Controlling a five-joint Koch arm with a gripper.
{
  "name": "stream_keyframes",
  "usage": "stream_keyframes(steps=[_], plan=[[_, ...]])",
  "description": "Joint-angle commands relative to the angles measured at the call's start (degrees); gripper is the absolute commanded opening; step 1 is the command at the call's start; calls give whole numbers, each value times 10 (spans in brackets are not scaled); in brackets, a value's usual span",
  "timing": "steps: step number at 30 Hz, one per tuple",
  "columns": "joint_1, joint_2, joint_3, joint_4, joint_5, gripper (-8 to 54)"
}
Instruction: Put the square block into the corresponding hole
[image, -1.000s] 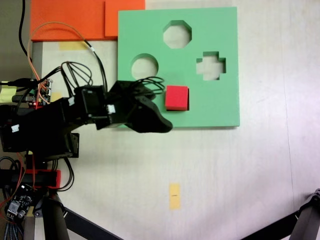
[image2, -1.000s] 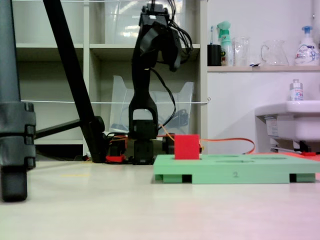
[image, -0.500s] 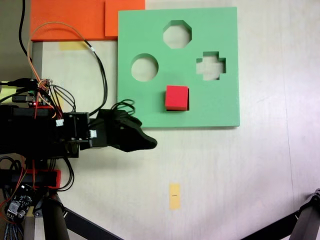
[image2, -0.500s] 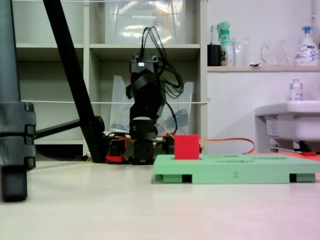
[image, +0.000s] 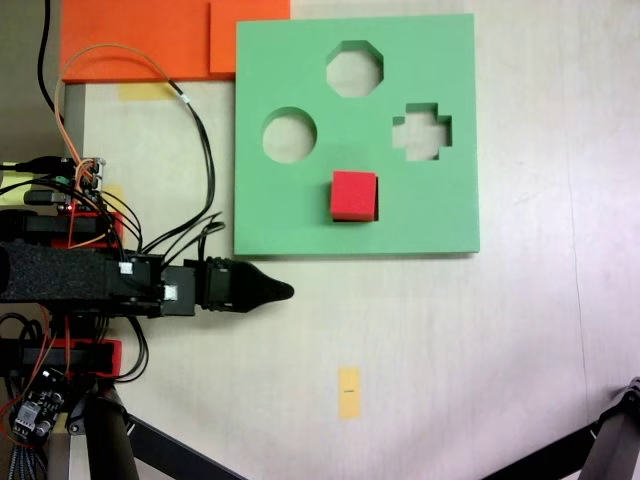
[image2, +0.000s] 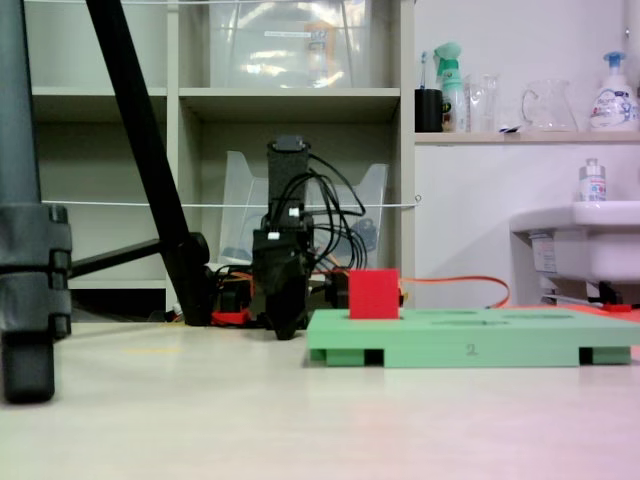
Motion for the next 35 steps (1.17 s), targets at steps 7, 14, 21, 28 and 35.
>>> stream_keyframes(steps=[7,14,21,28,35], plan=[[-11,43,52,40,-11,338],[-9,42,52,39,-11,352],[-9,42,52,39,-10,352],[-9,42,52,39,-10,352],[-8,42,52,39,-10,352]])
